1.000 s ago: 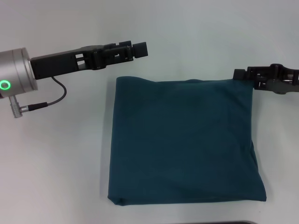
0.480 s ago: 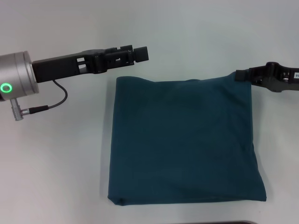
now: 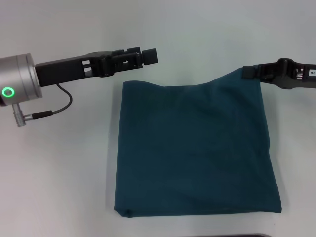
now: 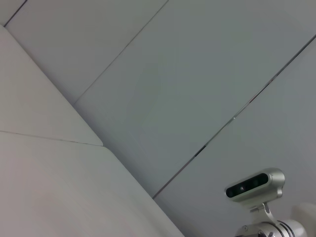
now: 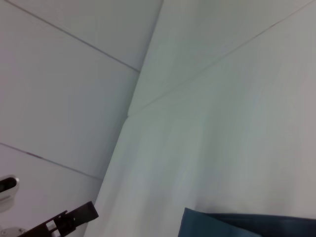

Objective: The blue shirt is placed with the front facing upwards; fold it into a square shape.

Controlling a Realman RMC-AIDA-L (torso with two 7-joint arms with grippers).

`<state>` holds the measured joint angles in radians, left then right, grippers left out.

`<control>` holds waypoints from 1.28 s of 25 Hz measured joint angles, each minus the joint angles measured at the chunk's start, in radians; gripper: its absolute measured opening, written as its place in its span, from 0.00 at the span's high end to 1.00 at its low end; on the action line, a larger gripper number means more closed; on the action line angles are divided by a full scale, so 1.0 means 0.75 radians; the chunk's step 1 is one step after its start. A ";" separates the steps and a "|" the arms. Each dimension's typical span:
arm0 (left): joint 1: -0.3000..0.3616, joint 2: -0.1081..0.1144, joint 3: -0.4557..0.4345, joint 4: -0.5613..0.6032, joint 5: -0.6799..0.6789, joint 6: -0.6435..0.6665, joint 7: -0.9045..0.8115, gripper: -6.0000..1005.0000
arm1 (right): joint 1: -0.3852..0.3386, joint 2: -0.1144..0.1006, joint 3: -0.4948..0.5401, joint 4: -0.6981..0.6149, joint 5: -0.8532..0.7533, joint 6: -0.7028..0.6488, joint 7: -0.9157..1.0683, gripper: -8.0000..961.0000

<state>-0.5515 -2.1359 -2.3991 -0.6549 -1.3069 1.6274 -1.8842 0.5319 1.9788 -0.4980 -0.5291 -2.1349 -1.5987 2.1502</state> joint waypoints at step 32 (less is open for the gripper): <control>-0.033 -0.005 0.000 0.016 0.002 -0.018 -0.004 0.06 | -0.069 -0.017 -0.137 -0.055 -0.035 0.084 0.032 0.90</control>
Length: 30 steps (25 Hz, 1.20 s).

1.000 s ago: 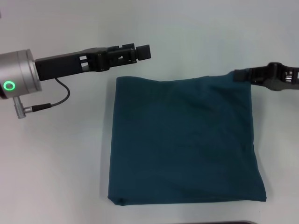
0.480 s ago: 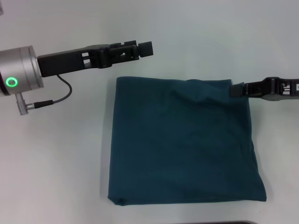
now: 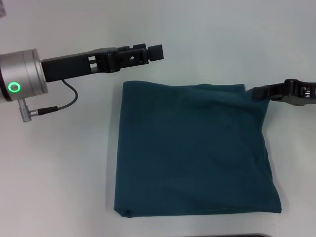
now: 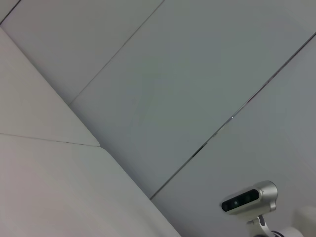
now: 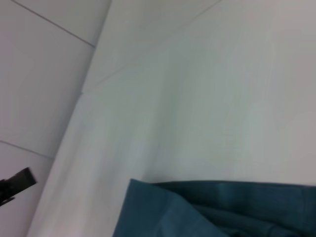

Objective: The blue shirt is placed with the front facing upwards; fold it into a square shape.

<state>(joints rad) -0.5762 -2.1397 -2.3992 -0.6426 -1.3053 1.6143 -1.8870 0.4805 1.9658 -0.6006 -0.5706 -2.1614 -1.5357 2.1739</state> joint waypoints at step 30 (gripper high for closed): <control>0.002 0.000 0.000 0.004 0.002 -0.018 -0.002 0.06 | 0.069 0.037 -0.001 -0.008 -0.096 0.244 0.004 0.85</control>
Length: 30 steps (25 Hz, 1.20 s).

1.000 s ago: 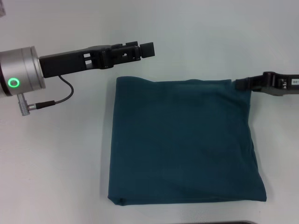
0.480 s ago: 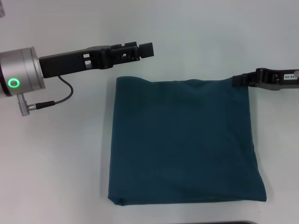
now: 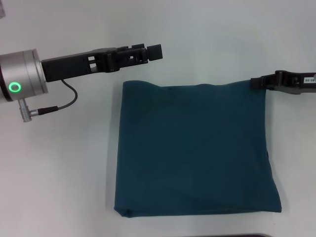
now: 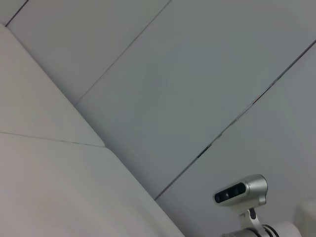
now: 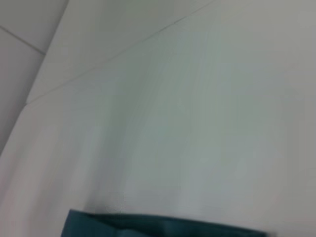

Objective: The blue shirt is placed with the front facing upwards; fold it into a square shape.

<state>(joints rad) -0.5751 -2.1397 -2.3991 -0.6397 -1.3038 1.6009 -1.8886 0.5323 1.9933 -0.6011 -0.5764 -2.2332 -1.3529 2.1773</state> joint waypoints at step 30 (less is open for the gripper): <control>0.052 0.001 -0.001 -0.002 -0.005 0.034 0.074 0.06 | -0.027 0.002 0.095 -0.050 0.160 -0.308 -0.275 0.27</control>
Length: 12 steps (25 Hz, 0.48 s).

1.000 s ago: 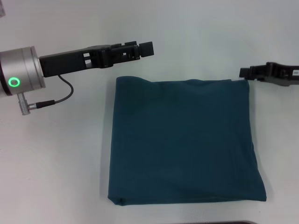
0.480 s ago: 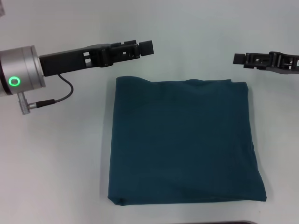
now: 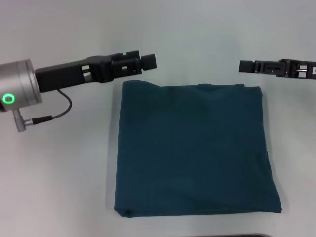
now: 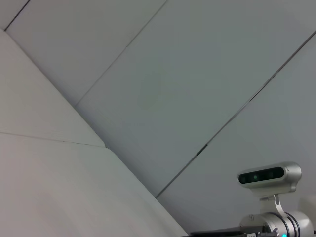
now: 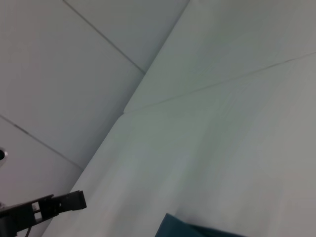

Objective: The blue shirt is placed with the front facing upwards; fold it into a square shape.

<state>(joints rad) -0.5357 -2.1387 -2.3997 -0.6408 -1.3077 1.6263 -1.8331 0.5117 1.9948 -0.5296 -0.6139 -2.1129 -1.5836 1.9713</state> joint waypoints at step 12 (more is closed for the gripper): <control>0.100 0.018 -0.001 0.002 0.016 0.084 0.038 0.06 | -0.037 -0.033 -0.034 -0.007 -0.005 -0.082 -0.009 0.28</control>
<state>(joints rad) -0.4608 -2.1249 -2.4005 -0.6392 -1.2958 1.6894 -1.8047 0.4838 1.9702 -0.5554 -0.6189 -2.1166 -1.6449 1.9644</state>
